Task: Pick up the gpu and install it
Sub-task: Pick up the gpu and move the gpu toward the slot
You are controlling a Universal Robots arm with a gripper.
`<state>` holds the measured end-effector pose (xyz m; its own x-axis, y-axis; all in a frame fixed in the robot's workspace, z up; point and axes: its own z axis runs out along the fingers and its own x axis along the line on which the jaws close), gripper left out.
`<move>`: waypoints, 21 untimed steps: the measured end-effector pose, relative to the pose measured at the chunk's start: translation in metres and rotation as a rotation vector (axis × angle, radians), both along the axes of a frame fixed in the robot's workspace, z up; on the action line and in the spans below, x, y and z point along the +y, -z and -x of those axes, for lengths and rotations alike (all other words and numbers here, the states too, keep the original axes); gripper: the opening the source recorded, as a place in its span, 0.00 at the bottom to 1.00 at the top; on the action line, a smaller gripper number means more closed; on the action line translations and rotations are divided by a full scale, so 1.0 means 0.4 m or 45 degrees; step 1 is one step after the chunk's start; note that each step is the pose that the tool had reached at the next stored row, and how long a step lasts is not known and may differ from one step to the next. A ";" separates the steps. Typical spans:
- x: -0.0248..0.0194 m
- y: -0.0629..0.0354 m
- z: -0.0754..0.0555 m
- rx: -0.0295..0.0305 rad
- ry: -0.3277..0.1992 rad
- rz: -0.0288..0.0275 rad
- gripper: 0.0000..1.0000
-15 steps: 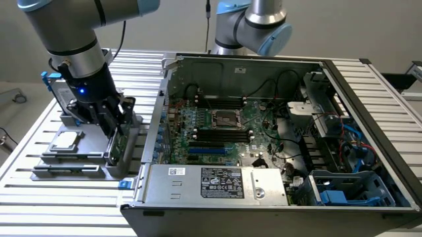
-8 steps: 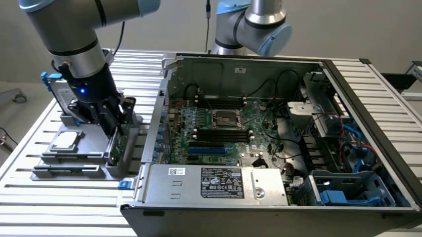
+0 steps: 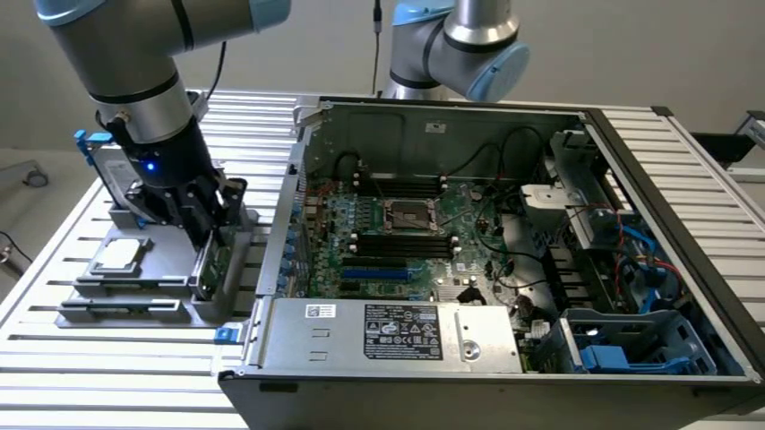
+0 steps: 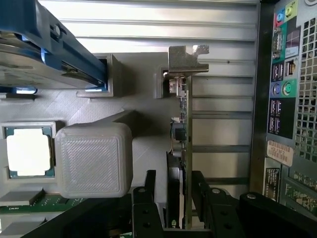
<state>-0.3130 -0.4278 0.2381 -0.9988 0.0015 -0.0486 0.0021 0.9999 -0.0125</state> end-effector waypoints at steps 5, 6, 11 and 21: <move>0.000 0.000 0.000 -0.0002 0.006 -0.0001 0.26; 0.000 0.000 0.000 -0.0001 0.006 0.0000 0.26; 0.001 0.000 0.000 -0.0001 0.008 -0.0001 0.26; 0.001 -0.039 0.000 0.0003 0.008 -0.0119 0.26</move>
<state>-0.3129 -0.4276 0.2539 -0.9988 0.0082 -0.0484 0.0084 1.0000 -0.0032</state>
